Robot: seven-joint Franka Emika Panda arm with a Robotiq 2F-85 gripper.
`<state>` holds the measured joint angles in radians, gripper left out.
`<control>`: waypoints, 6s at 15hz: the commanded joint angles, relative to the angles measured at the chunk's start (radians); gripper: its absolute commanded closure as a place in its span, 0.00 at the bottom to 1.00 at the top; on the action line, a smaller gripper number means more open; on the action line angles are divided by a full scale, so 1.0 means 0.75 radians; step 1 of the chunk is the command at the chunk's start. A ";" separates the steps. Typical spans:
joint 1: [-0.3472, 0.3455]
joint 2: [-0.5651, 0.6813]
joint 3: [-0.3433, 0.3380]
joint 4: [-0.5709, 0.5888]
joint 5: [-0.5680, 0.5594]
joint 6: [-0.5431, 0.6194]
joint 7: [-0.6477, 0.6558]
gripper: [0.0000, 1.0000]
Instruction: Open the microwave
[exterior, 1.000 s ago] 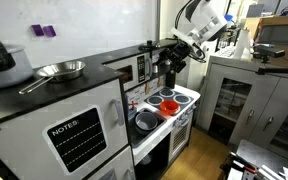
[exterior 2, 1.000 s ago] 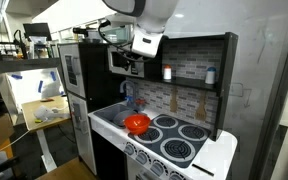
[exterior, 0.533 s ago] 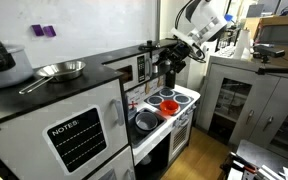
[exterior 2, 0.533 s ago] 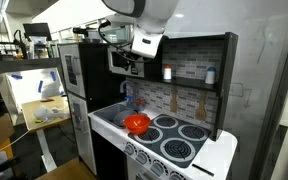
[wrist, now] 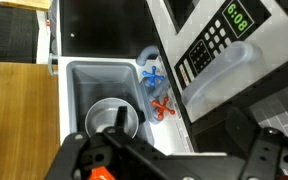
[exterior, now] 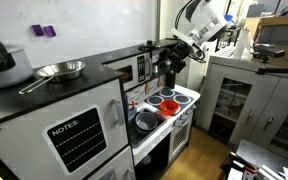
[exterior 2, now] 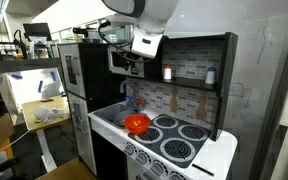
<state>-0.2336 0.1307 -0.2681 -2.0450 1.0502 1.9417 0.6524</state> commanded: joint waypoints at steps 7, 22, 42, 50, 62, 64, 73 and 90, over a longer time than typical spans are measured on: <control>-0.007 0.002 0.005 0.004 -0.002 -0.003 0.001 0.00; -0.007 0.002 0.005 0.004 -0.002 -0.003 0.001 0.00; -0.084 -0.338 -0.073 -0.381 0.226 -0.139 -0.051 0.00; -0.051 -0.247 -0.017 -0.301 0.311 -0.145 -0.079 0.00; -0.021 -0.025 0.010 -0.131 0.393 -0.116 -0.103 0.00; -0.021 0.000 0.010 -0.113 0.395 -0.112 -0.104 0.00; -0.011 0.056 0.021 -0.034 0.387 -0.157 -0.095 0.00; -0.024 -0.031 -0.006 -0.196 0.382 -0.279 -0.009 0.00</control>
<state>-0.2458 0.1502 -0.2677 -2.1440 1.3211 1.7249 0.6250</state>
